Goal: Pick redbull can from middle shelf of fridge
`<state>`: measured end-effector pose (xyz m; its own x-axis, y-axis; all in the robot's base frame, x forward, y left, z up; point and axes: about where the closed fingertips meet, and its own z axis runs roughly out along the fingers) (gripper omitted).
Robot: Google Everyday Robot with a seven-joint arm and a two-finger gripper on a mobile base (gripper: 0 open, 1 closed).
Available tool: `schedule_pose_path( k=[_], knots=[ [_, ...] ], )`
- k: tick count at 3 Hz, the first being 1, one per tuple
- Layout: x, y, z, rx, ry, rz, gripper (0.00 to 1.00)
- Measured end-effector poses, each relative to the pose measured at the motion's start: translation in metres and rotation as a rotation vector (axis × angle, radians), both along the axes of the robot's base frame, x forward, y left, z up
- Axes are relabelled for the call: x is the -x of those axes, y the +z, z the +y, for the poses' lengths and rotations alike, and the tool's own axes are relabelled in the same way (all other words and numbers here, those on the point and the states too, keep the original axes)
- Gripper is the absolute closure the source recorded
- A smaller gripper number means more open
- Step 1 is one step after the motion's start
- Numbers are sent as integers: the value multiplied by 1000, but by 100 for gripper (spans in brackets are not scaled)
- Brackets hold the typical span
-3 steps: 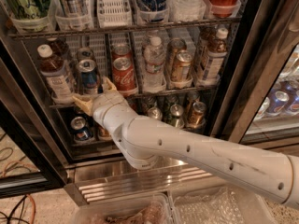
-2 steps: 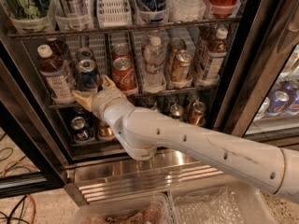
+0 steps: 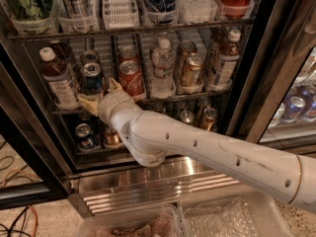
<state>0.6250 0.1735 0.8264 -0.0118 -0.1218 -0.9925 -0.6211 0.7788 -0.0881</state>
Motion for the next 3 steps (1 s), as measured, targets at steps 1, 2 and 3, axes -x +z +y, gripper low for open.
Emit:
schedule_pose_path(
  k=[1,2,3],
  knots=[
    [-3,2,-4,-1,-9,-4,32],
    [-8,10,-9,-11,-24,-19,32],
    [-9,14,-10,-15,-29,-28,33]
  ],
)
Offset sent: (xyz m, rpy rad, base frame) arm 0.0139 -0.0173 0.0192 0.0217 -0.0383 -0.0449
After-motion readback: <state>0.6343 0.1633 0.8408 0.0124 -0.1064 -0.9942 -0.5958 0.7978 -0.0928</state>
